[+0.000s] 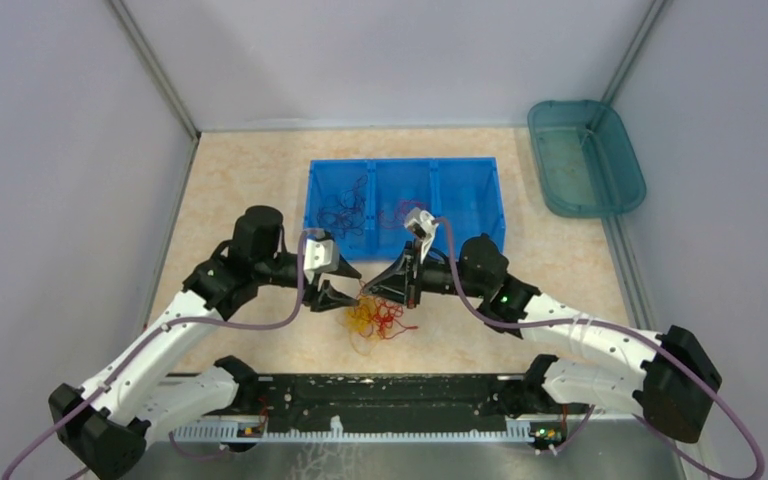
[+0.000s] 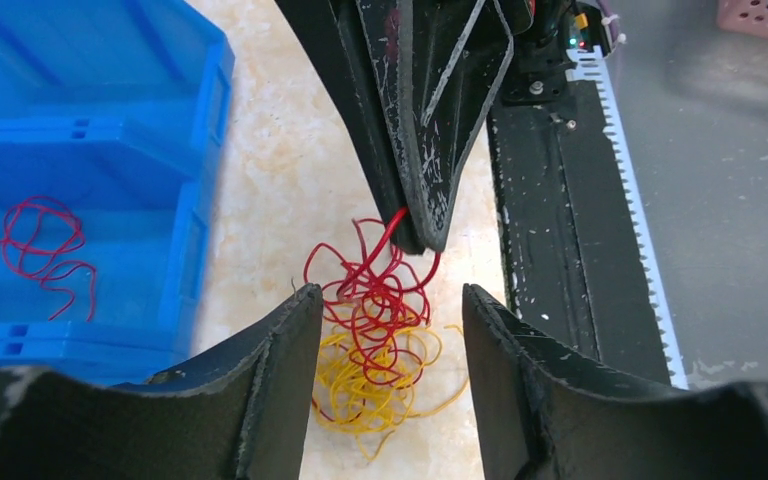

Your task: Untangle the cables

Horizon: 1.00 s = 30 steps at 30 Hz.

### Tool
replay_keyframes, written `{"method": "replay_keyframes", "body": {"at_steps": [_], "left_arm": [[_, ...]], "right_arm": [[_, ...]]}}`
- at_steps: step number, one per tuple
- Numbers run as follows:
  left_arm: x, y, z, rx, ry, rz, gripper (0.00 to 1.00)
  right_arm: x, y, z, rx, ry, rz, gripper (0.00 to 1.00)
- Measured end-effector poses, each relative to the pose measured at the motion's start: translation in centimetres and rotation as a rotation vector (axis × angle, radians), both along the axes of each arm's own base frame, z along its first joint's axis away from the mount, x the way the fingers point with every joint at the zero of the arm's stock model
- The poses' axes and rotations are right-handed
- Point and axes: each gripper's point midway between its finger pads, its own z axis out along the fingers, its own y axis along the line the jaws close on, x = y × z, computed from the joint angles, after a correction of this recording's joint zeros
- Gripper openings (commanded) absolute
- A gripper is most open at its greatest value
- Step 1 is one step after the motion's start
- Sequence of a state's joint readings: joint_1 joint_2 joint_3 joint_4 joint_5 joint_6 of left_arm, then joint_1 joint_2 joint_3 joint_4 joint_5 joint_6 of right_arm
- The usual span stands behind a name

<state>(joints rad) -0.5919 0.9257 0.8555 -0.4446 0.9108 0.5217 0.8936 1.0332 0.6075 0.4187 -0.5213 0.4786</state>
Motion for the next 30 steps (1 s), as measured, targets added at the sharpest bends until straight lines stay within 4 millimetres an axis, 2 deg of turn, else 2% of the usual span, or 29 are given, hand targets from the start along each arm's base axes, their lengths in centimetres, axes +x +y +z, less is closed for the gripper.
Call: {"method": "replay_keyframes", "body": {"at_steps": [8,10,13,15,17,19,22,27,30], "left_arm": [[0.0,-1.1,-0.3,-0.003,0.039,-0.015,0.52],[0.0,-1.2,-0.4,-0.003,0.046,-0.014,0.46],[-0.1,-1.3,-0.3,-0.006,0.057,-0.016,0.31],[-0.3,-1.5,-0.1,-0.014,0.067,-0.022,0.27],[-0.6,-1.7,0.1,-0.023,0.082,-0.028,0.32],[-0.9,-1.8,0.3,-0.030,0.100,-0.036,0.49],[-1.7,-2.1,0.7,-0.045,0.134,-0.062,0.59],[-2.8,-2.7,1.6,-0.074,0.157,-0.105,0.67],[-3.2,-2.9,1.9,-0.086,0.164,-0.125,0.65]], "right_arm": [[-0.8,0.6,2.4,0.089,0.009,0.061,0.00],[-1.0,0.7,3.2,0.111,0.003,0.073,0.00],[-1.2,0.7,3.9,0.131,-0.003,0.084,0.00],[-1.2,0.7,4.3,0.144,-0.006,0.085,0.00],[-1.2,0.7,4.6,0.154,-0.005,0.083,0.00],[-1.1,0.7,4.8,0.162,-0.005,0.075,0.00],[-0.8,0.7,5.5,0.189,-0.007,0.056,0.00],[-0.8,0.6,7.4,0.260,-0.016,0.051,0.00],[-0.8,0.6,8.5,0.297,-0.021,0.057,0.00]]}}
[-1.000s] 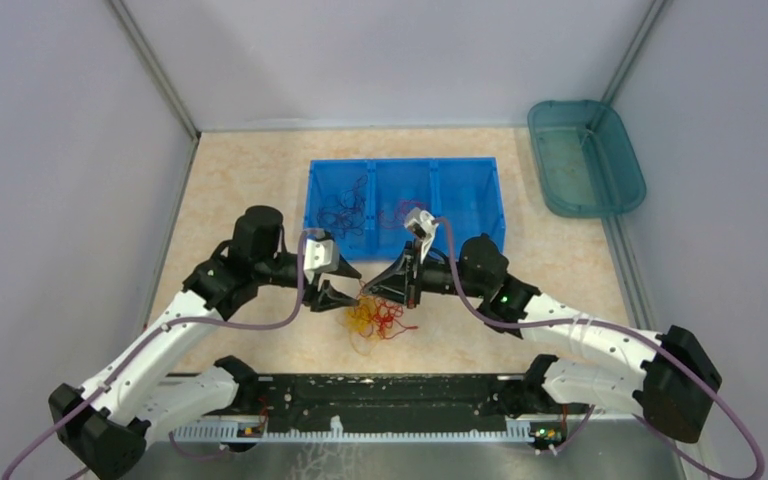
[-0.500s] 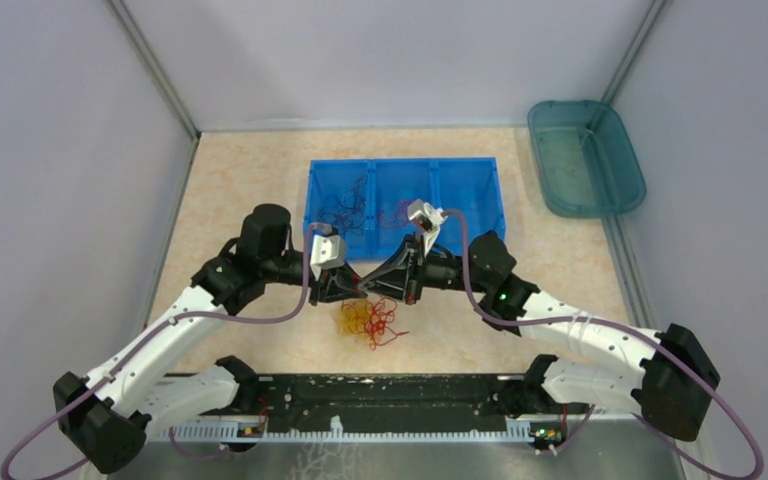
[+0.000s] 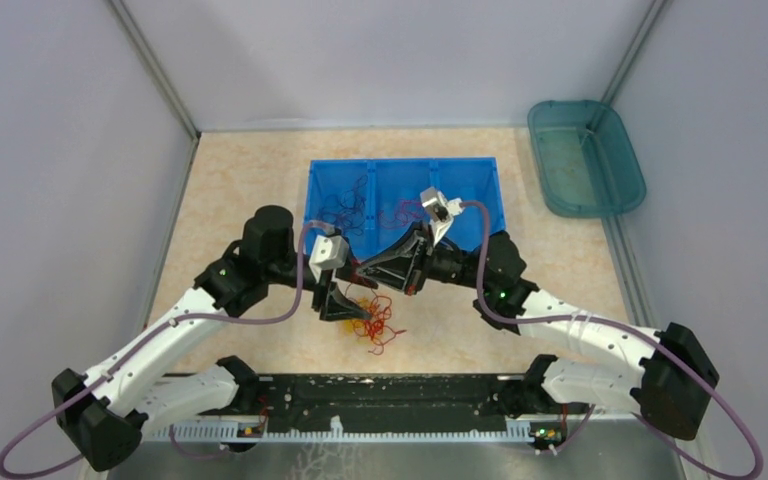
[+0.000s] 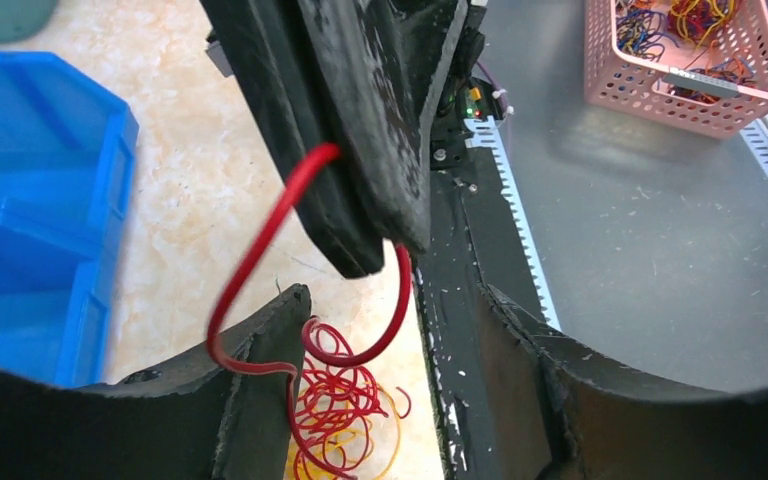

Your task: Untangle the cables

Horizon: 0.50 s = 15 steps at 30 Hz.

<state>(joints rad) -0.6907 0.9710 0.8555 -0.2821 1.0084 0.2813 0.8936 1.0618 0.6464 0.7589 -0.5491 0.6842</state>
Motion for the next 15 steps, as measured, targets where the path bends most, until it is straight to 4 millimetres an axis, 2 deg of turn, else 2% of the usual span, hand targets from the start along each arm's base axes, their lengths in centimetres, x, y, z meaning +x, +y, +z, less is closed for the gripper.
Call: {"method": "replay_keyframes", "body": {"at_steps": [3,6,7,8,9,10,13,15], "left_arm": [[-0.3,-0.2,0.3,-0.012,0.009,-0.010,0.50],[-0.2,-0.6,0.9,-0.032,0.025,-0.004,0.23],[-0.1,-0.7,1.1,-0.038,0.032,-0.001,0.11],[0.0,-0.8,1.3,-0.044,0.040,0.003,0.03],[0.0,-0.9,1.5,-0.047,0.052,0.006,0.00],[0.1,-1.0,1.6,-0.051,0.062,0.010,0.00],[0.1,-1.1,1.9,-0.055,0.087,0.020,0.00],[0.0,-1.1,1.9,-0.052,0.102,0.025,0.00]], "right_arm": [[-0.1,-0.1,1.2,0.036,-0.010,0.002,0.00],[-0.2,-0.2,2.1,0.063,-0.019,0.007,0.00],[-0.2,-0.2,2.2,0.068,-0.018,0.008,0.00],[-0.2,-0.2,2.2,0.069,-0.018,0.008,0.00],[-0.2,-0.2,2.2,0.070,-0.014,0.007,0.01],[-0.2,-0.2,2.2,0.071,-0.012,0.007,0.11],[-0.1,-0.3,2.5,0.081,-0.007,0.002,0.50],[0.0,-0.5,2.6,0.080,-0.013,-0.017,0.65]]}}
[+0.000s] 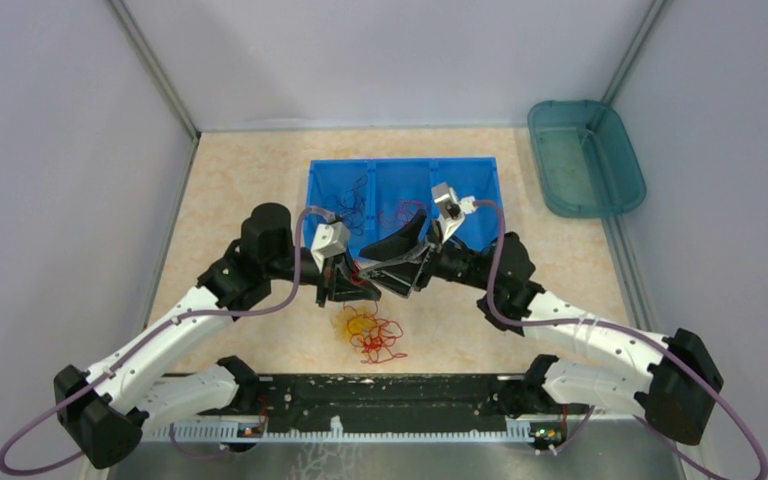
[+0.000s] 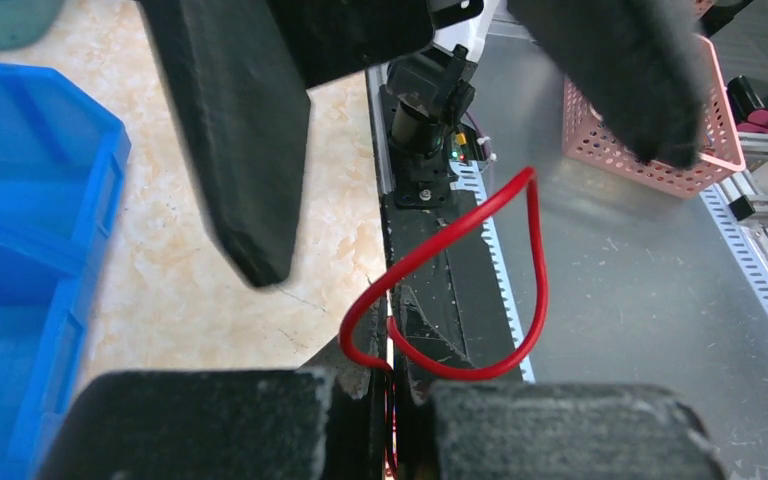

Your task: Untangle the cables

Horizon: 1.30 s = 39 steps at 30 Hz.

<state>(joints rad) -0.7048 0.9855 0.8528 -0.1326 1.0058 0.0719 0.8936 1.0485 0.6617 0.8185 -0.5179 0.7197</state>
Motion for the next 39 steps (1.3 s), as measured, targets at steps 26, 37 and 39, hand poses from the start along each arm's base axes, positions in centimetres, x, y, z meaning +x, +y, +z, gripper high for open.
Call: {"method": "replay_keyframes", "body": {"at_steps": [26,37,39], "left_arm": [[2.3,-1.0,10.6,-0.105,-0.149,0.071,0.00],[2.1,-0.7,17.2,-0.191,-0.281,0.068,0.00],[2.1,-0.6,18.3,-0.209,-0.312,0.071,0.00]], "right_arm": [[4.5,0.4,-10.5,-0.267,-0.132,-0.267,0.82],[4.6,4.5,-14.2,-0.260,-0.074,-0.205,0.62],[4.5,4.5,-15.1,-0.256,-0.050,-0.201,0.60]]}}
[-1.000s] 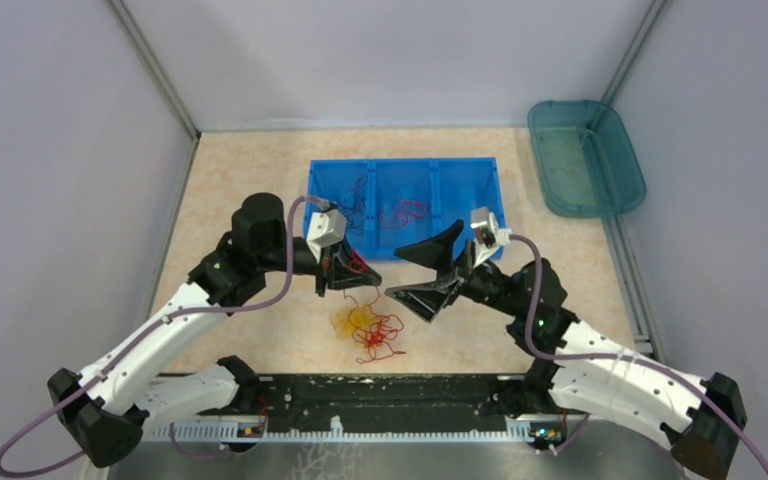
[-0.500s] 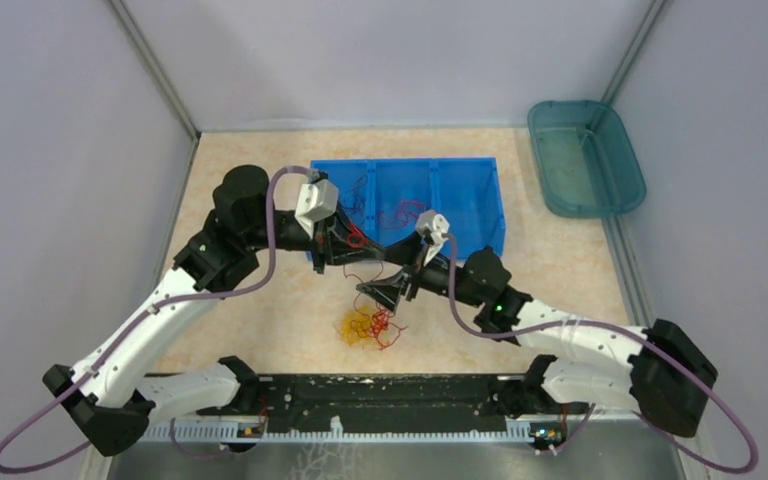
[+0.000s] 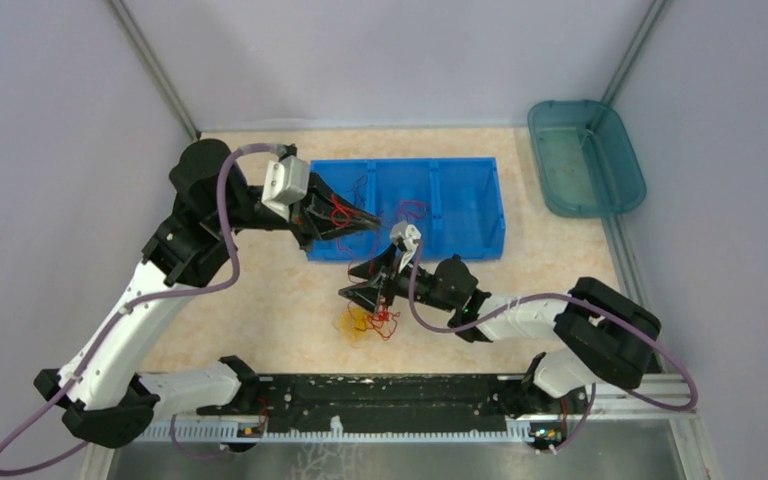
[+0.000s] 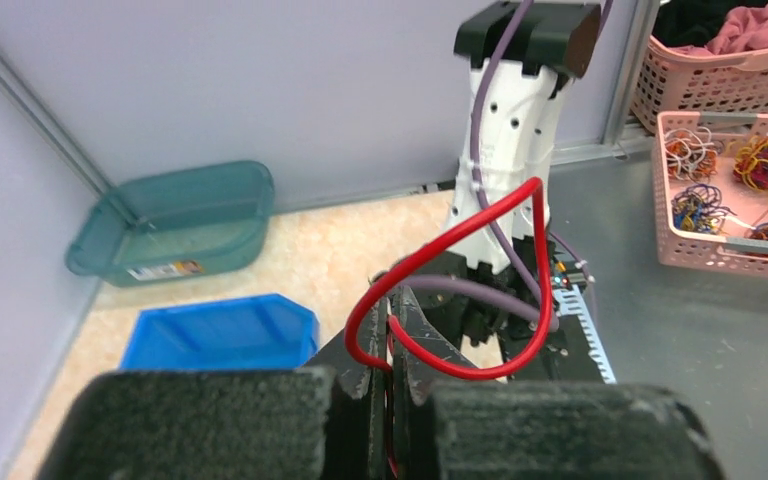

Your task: Untangle the cables

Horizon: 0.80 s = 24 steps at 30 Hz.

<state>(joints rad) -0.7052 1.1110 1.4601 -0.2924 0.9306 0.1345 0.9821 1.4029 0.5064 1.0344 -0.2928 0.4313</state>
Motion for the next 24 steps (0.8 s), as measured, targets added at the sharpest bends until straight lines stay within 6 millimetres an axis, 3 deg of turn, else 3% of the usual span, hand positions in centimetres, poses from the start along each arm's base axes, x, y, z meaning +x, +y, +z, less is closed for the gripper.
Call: {"method": "replay_keyframes", "body": {"at_steps": [18,24], "left_arm": [[-0.1,1.8,10.6,-0.185,-0.317,0.099,0.00],[-0.5,2.6,14.1,-0.249,-0.433,0.130,0.00]], "right_arm": [[-1.6,-1.4,-8.2,-0.043,0.175,-0.030,0.55],[-1.6,-1.7,-9.0,-0.043,0.188,-0.042,0.53]]}}
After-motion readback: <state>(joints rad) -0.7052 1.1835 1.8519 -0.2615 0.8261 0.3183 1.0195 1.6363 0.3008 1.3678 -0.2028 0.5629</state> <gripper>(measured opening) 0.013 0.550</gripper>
